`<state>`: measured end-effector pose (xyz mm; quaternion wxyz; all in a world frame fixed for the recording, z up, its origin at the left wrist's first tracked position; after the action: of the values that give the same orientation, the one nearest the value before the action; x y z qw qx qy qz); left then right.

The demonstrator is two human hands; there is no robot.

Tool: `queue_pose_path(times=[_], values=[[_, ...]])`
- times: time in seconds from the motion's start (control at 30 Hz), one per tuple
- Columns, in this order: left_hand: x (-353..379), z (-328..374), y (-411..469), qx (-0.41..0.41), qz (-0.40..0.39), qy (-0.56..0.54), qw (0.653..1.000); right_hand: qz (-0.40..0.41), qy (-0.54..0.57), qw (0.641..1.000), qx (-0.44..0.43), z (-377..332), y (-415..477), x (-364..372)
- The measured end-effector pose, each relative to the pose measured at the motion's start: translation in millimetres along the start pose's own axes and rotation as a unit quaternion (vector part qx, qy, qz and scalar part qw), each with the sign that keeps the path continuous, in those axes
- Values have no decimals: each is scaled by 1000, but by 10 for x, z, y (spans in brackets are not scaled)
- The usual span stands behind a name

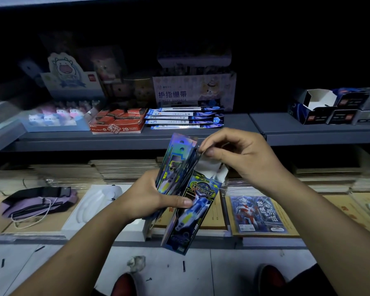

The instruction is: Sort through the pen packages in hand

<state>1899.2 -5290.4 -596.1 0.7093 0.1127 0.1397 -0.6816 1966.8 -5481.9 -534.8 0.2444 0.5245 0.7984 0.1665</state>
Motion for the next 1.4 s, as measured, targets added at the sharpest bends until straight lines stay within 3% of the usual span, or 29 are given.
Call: queue_pose_path(times=[0.23, 0.5, 0.63, 0.83, 1.0, 1.1, 1.4], values=[[-72, -83, 15, -9, 28, 25, 999, 57, 50, 997, -33, -163, 74, -161], [-40, -86, 16, 0, 31, 19, 999, 41, 175, 980, 83, -1, 18, -56], [-32, -113, 25, 0, 35, 18, 999, 52, 163, 980, 101, 10, -3, 0], [-128, -164, 49, 4, 96, 11, 995, 196, 213, 953, 86, -34, 47, -281], [-180, -141, 36, 12, 144, 2, 990, 314, 149, 933, 90, 45, 18, -494], [-180, -138, 41, 19, 153, 3, 988, 314, 133, 936, 92, 69, -3, -434], [-180, -121, 41, 40, 169, 27, 984, 266, -67, 961, 26, 0, -72, -283]])
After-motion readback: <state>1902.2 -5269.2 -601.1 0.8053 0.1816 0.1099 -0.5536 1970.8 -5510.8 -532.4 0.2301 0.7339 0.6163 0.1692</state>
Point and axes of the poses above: each hand's wrist, its own y-axis towards the middle knuckle, its own x-axis out of the palm, z = x × y, the point moved 5 cm from there along y, towards the middle knuckle, and after that the axes turned 9 degrees about z, right-handed, at the moved point
